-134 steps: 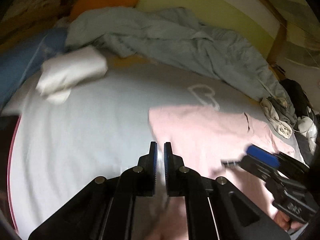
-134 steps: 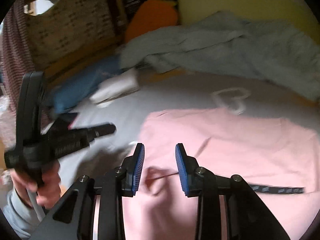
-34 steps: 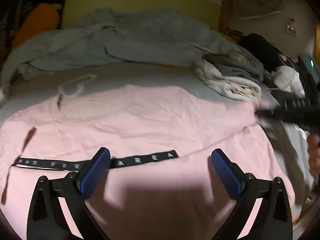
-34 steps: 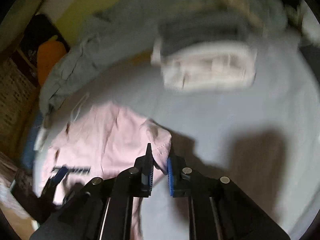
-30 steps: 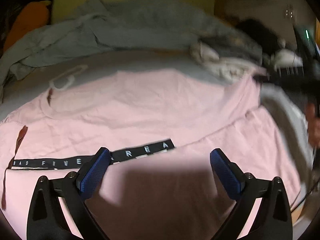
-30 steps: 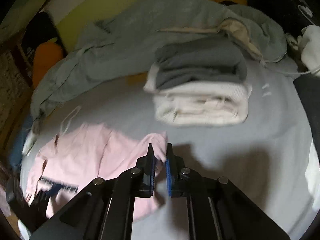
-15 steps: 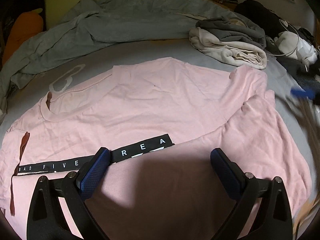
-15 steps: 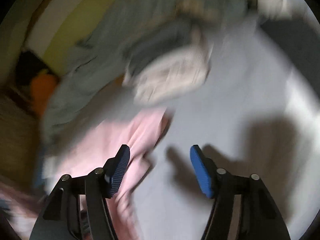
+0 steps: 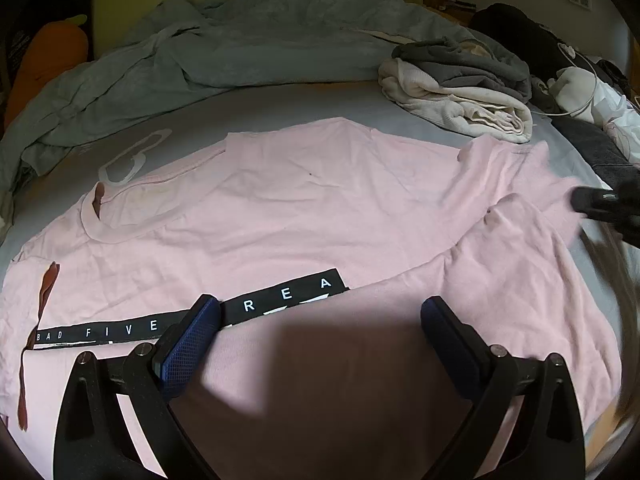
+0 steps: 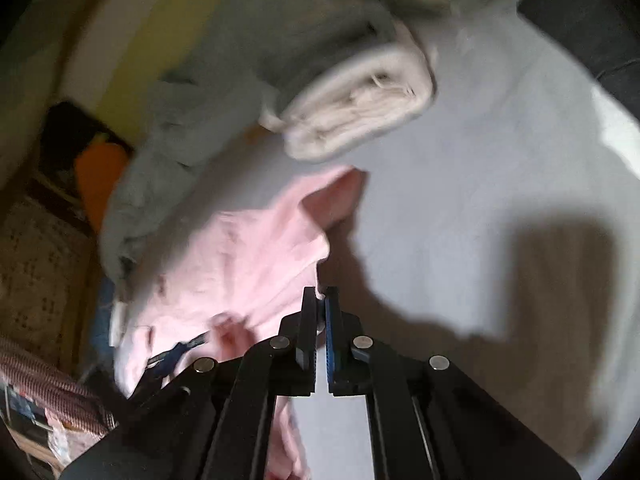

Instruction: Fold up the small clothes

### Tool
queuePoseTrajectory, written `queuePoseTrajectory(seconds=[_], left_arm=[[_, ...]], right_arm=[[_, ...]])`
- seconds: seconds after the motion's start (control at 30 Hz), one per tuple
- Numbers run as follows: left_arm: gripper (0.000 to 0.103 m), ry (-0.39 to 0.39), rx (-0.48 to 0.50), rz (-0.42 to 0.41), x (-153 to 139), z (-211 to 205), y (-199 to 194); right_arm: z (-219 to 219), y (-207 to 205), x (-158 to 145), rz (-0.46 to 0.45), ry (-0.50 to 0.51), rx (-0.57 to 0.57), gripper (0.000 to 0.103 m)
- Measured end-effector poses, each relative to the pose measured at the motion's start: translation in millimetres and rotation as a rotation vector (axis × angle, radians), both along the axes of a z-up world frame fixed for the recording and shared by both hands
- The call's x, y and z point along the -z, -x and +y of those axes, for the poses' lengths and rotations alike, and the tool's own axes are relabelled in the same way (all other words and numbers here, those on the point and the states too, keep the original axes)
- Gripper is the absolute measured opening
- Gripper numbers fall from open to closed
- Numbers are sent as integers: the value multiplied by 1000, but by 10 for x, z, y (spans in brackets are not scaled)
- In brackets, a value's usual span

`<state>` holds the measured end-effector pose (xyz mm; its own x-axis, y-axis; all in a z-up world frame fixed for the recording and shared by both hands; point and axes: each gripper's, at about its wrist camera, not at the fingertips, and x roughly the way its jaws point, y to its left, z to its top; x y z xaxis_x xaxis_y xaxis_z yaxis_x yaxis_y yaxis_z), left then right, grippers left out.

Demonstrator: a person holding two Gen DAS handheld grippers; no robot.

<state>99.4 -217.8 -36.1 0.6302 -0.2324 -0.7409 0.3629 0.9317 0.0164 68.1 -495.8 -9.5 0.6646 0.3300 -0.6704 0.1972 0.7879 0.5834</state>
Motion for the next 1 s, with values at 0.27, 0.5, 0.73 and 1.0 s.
queuePoseTrajectory(seconds=[0.27, 0.5, 0.73, 1.0], left_arm=[[100, 1, -2, -1, -4, 5, -1], [100, 5, -2, 3, -6, 5, 5], [100, 31, 2, -1, -26, 39, 13], [97, 323, -25, -358, -644, 772, 590]], right_arm=[[272, 263, 44, 77, 185, -7, 6], [-97, 256, -176, -67, 196, 132, 66], [-143, -383, 18, -11, 109, -18, 47], [96, -550, -44, -39, 156, -27, 4]])
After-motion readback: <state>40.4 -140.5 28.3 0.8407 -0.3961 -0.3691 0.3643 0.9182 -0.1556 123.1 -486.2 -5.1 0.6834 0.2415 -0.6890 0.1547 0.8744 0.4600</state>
